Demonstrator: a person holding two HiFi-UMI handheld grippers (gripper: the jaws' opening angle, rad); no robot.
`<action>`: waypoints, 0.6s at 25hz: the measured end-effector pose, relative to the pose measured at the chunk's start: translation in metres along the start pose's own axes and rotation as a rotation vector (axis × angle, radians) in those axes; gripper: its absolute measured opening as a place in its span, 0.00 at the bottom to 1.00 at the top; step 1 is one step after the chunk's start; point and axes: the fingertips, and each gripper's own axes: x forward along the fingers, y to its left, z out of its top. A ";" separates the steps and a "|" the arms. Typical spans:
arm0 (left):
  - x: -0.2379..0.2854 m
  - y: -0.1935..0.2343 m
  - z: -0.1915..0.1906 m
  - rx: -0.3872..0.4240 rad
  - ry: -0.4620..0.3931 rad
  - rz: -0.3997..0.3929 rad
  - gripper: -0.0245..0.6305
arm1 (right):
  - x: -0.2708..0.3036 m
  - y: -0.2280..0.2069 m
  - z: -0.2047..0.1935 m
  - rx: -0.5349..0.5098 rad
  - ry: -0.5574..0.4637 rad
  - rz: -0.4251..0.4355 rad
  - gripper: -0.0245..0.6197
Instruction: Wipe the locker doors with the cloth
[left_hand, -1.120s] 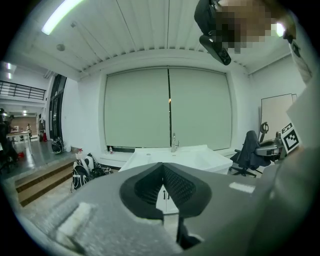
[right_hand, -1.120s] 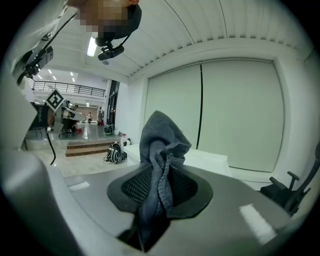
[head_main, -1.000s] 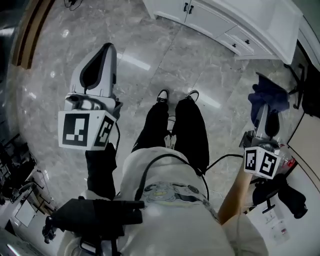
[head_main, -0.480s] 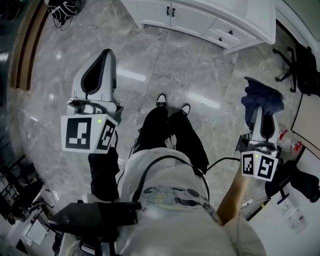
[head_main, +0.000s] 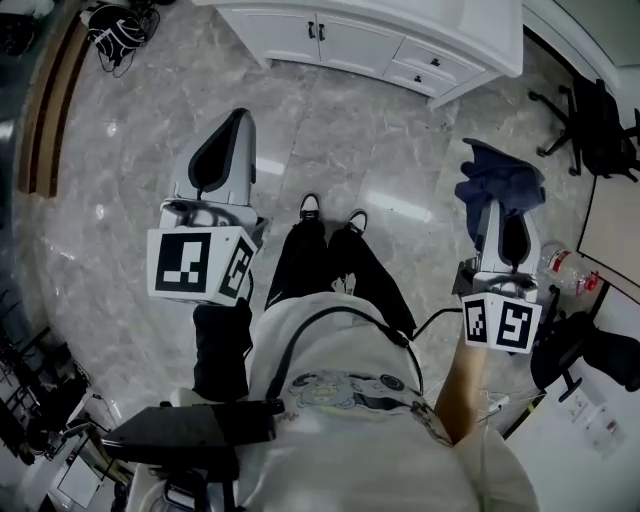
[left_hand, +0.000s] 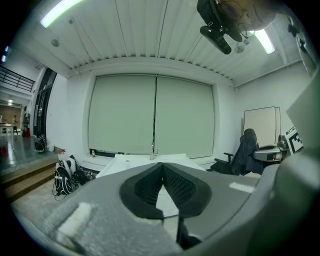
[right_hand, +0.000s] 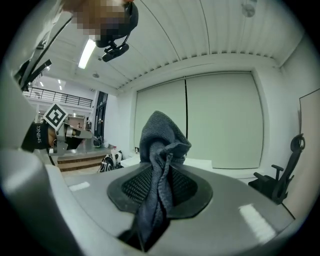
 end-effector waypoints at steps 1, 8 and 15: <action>0.001 -0.007 0.004 0.002 -0.003 -0.009 0.04 | 0.001 0.002 0.003 0.001 -0.006 0.006 0.18; 0.009 -0.057 0.014 0.008 -0.022 -0.105 0.04 | -0.002 0.010 0.019 -0.012 -0.038 0.008 0.17; 0.017 -0.088 0.024 0.013 -0.048 -0.175 0.04 | -0.001 0.011 0.039 -0.008 -0.093 -0.002 0.17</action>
